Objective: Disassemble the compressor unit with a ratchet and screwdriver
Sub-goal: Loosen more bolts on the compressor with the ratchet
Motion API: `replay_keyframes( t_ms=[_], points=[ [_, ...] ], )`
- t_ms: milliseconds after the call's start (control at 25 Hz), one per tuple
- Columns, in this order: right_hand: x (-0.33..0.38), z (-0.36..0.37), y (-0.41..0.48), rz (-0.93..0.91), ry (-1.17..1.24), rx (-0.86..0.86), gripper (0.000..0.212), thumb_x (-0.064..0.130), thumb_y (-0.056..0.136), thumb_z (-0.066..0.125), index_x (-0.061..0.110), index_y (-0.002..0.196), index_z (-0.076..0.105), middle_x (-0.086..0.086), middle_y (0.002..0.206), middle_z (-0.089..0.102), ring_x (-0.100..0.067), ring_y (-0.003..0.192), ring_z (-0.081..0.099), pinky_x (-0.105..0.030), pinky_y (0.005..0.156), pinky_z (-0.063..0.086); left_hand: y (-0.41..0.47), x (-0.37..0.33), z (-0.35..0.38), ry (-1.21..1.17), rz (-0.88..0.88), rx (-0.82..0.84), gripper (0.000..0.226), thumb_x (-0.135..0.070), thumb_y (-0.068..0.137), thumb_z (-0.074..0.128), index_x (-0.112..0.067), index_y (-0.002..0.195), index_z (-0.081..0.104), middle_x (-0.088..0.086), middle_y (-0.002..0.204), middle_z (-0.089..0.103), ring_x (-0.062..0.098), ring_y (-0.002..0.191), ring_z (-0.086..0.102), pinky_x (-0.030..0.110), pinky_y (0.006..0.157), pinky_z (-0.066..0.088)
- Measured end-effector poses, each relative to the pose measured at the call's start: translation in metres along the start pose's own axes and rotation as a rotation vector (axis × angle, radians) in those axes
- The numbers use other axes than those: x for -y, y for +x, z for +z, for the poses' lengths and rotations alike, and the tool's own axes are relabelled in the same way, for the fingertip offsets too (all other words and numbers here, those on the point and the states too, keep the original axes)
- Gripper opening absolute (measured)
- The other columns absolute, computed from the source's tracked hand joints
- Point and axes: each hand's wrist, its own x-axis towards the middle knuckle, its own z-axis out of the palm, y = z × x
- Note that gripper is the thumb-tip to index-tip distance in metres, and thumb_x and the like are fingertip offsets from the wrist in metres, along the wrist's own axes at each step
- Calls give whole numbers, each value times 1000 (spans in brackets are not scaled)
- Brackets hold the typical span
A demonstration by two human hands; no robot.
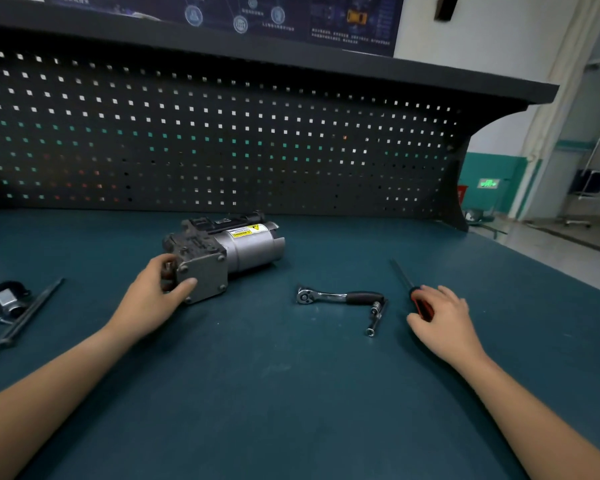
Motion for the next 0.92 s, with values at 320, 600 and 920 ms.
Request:
replay_keyframes(
  t_ms=[320, 600, 920],
  points=[
    [50, 7, -18, -283, -107, -27, 40, 16, 84, 61, 10, 124, 58, -5, 142, 44, -21, 139, 27, -38, 115, 8, -9, -24, 1, 122, 13, 84, 40, -27, 80, 72, -18, 111, 49, -3, 91, 59, 18, 88, 59, 27, 76, 39],
    [126, 27, -18, -279, 329, 169, 48, 22, 85, 61, 19, 132, 50, 3, 138, 48, -12, 130, 39, -6, 91, 21, 10, -33, -41, -141, 42, -27, 12, -11, 92, 54, -18, 96, 63, -1, 93, 69, 16, 90, 64, 25, 75, 50],
    [196, 61, -9, -213, 525, 290, 65, 25, 89, 57, 17, 146, 27, 3, 153, 25, -11, 138, 25, -16, 107, 20, 57, -30, -7, 241, 211, 190, 42, -25, 99, 42, 0, 133, 44, 15, 139, 45, 26, 130, 38, 24, 98, 27]
  ],
)
